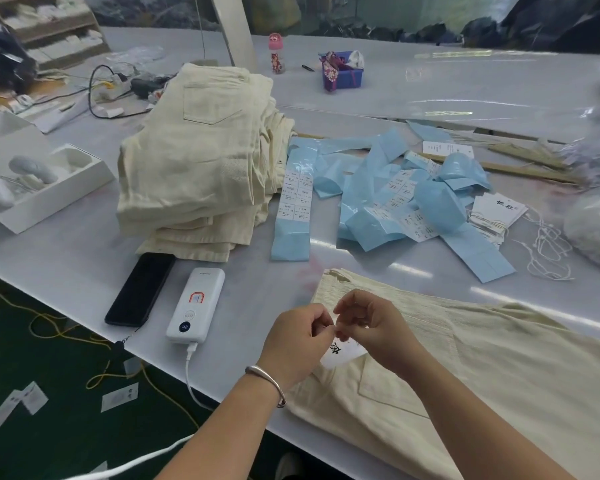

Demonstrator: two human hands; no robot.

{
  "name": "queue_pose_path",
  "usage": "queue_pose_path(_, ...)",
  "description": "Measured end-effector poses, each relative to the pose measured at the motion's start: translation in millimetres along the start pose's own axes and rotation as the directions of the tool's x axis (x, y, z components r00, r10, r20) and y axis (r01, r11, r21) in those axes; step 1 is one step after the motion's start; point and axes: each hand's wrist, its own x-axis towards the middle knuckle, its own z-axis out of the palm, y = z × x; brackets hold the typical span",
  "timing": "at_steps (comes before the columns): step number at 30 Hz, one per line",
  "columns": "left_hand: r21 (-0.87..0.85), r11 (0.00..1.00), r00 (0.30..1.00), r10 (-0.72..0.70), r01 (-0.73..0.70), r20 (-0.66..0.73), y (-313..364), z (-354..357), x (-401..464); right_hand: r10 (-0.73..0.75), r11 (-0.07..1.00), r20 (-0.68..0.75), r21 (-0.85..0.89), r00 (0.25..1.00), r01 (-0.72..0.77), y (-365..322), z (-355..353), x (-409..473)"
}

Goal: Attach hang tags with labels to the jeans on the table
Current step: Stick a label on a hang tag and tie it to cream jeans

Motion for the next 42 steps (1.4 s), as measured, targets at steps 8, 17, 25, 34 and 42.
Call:
queue_pose_path(8, -0.337, 0.917, 0.955, -0.120, 0.212, 0.273, -7, -15, 13, 0.032, 0.994, 0.086, 0.099, 0.996, -0.041, -16, -5, 1)
queue_pose_path(17, -0.130, 0.968, 0.910, -0.149, 0.213, 0.387, -23, -21, 26, 0.097, 0.994, 0.106, -0.050, 0.990, -0.093, -6, 5, 0)
queue_pose_path(25, 0.264, 0.953, 0.947, 0.063, -0.151, 0.315, 33, 32, 97, 0.223, 0.764, -0.551, -0.413, 0.804, -0.495, 29, -34, -38)
queue_pose_path(34, 0.449, 0.680, 0.729, 0.187, -0.580, 0.659, 63, 159, 132, 0.239, 0.461, -0.849, -0.328, 0.471, -0.825, 55, -49, -149)
queue_pose_path(42, 0.355, 0.813, 0.547, -0.055, -0.461, 0.835, 103, 173, 149, 0.237, 0.382, -0.745, -0.518, 0.623, -0.765, 84, -56, -177)
